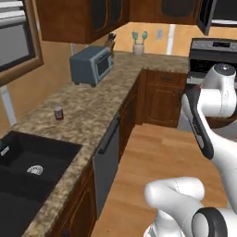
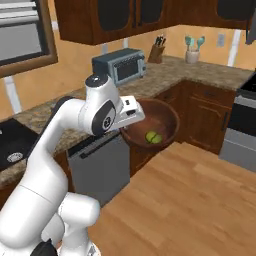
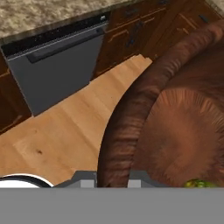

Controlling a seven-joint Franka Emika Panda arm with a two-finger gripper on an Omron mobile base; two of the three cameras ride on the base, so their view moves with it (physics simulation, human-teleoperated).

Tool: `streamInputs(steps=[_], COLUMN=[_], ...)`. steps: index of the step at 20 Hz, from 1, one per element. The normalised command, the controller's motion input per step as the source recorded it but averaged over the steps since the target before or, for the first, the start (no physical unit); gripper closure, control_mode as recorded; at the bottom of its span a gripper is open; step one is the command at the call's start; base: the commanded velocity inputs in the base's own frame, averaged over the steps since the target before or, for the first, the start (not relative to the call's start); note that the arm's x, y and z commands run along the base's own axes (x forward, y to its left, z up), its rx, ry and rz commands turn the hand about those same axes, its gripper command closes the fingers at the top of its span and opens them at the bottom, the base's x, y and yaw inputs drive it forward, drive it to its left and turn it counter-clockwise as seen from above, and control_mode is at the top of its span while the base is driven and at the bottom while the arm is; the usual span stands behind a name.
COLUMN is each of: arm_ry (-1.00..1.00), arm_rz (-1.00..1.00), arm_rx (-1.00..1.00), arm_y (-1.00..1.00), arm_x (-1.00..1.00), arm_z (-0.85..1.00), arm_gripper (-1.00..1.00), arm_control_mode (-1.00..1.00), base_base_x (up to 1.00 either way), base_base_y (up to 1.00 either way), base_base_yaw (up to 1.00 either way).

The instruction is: Pick the lime from the sink and place it in the bowl. Then pick the bowl and place it in the microwave. Then close the microwave door and press the start button.

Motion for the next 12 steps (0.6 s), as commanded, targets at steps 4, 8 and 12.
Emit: streamInputs(steps=[4,8,12], arm_ry=[0.00,0.00,0.00], arm_rz=[0.00,0.00,0.00], arm_rx=[0.00,0.00,0.00], arm_y=[0.00,0.00,0.00], arm_x=[0.00,0.00,0.00], arm_z=[0.00,0.00,0.00], arm_gripper=[1.00,1.00,1.00], arm_control_mode=[1.00,1.00,1.00], base_base_x=[0.00,0.28,0.97], base_base_y=[-0.23,-0.50,-0.79], base_base_yaw=[-0.84,-0.68,-0.13])
